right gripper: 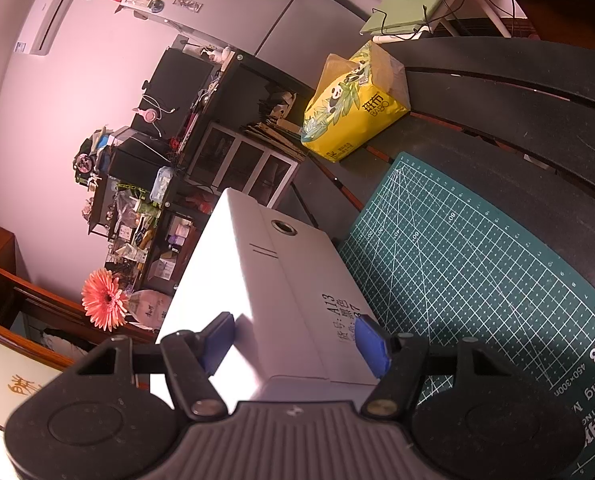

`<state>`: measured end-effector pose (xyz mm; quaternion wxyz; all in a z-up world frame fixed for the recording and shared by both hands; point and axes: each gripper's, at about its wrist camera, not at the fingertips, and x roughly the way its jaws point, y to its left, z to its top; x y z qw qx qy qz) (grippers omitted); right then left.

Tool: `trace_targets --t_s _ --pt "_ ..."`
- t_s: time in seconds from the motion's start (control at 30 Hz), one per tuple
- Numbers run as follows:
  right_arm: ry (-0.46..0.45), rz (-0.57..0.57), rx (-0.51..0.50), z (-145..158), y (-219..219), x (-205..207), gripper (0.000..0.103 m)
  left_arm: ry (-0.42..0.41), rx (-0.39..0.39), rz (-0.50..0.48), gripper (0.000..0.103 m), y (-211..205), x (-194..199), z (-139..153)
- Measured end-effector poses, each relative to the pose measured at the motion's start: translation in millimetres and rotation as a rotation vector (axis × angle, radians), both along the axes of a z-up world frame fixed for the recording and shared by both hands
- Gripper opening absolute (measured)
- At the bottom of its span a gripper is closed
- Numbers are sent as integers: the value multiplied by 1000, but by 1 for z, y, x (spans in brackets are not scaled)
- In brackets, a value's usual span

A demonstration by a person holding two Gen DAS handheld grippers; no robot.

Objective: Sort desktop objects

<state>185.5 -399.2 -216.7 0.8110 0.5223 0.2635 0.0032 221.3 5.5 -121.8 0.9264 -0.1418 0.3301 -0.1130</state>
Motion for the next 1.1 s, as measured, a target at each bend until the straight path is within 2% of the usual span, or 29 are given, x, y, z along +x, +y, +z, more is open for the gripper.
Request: trace_targets --t_s 0.13,0.23,0.3,0.37,0.43,0.57,0.67,0.8,0.97,1.1 --pt "1 2 -7 1 0 0 66 -12 41 -10 15 -6 -1 0" --pt "-3 6 -61 6 3 -1 65 -15 76 -14 15 -11 -2 2" --pt "-12 11 -105 11 6 -2 59 -14 61 -15 15 -9 -2 1" --pt "-29 21 -130 18 8 -5 41 -12 41 -18 15 -7 0 0" --pt "-42 22 -154 25 9 -11 31 -16 33 -26 15 -6 2 -1" --pt "-55 28 -276 45 14 -25 16 -15 39 -29 15 -7 3 0" --pt "-66 69 -382 65 22 -27 12 -13 32 -33 15 -5 3 0" --pt "-45 157 -421 93 36 -15 10 1 -9 -36 15 0 4 -1" --pt "-6 256 -611 138 56 9 10 15 -35 -38 15 4 7 -1" --pt "15 310 -747 167 72 26 10 17 -17 -50 15 2 7 1"
